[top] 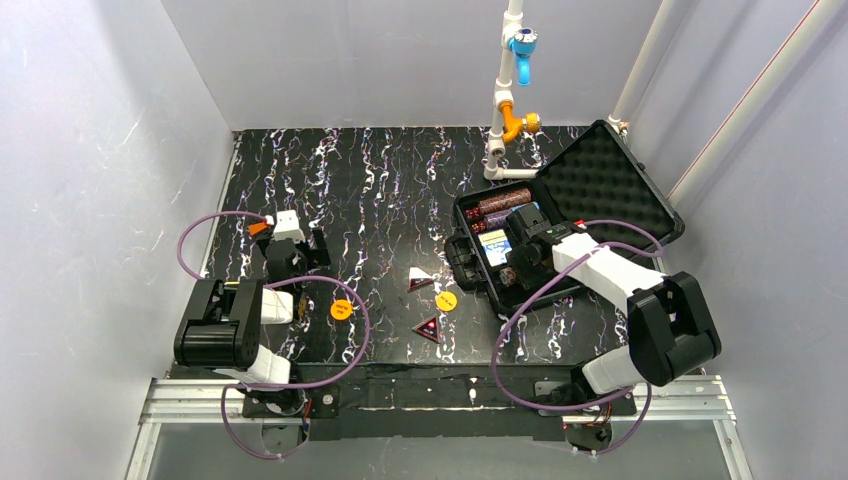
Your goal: Pack up texas hold em set
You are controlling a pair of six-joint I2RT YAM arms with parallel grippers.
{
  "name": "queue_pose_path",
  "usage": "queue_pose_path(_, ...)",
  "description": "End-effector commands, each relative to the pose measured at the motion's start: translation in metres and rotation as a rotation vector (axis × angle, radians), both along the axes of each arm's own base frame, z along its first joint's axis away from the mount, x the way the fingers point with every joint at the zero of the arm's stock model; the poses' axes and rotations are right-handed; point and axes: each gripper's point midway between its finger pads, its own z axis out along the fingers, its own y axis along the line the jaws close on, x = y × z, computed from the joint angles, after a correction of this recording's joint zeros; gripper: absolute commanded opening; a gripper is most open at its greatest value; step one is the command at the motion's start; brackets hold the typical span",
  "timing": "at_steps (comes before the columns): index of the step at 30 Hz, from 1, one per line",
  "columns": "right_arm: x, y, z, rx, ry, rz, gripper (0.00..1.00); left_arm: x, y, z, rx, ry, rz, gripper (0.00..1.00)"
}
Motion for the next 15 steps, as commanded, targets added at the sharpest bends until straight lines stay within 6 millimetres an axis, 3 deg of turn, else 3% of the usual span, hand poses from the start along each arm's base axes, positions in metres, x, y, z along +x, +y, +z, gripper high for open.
queue_pose_path(1, 0.009, 0.003, -0.002, 0.025, -0.034, -0.014, 0.01, 0.004, 0.003, 0.011, 0.018, -0.032, 0.012, 0.98)
queue_pose_path(15, 0.013, -0.006, -0.002, -0.008, -0.063, -0.054, 0.01, 0.004, 0.003, 0.011, 0.017, -0.031, 0.012, 0.98)
